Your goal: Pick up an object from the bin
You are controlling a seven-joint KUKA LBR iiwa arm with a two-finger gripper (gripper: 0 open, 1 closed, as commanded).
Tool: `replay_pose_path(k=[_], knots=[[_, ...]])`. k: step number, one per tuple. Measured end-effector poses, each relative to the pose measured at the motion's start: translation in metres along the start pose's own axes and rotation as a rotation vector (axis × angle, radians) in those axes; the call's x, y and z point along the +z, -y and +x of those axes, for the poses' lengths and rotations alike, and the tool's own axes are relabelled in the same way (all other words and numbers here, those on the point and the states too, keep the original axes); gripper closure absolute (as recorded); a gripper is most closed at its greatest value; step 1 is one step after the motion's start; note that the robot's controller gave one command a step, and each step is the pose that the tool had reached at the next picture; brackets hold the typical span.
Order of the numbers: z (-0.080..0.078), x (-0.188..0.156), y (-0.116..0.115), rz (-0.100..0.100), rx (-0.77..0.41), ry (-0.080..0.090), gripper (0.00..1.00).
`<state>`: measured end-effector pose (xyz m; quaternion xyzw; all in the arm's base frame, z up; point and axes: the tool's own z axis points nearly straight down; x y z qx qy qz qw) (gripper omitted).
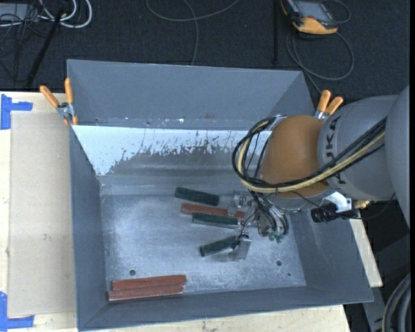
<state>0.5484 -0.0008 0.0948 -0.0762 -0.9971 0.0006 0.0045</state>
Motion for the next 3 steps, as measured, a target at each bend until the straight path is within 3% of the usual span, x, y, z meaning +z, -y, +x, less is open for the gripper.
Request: replay_pose_path(k=[1,2,3], knots=[[0.056,0.027,-0.001,-0.001,-0.193,0.004,0.00],[0.055,0.026,-0.001,-0.001,-0.192,0.006,1.00],[0.019,-0.135,-0.005,-0.002,-0.188,0.019,1.00]])
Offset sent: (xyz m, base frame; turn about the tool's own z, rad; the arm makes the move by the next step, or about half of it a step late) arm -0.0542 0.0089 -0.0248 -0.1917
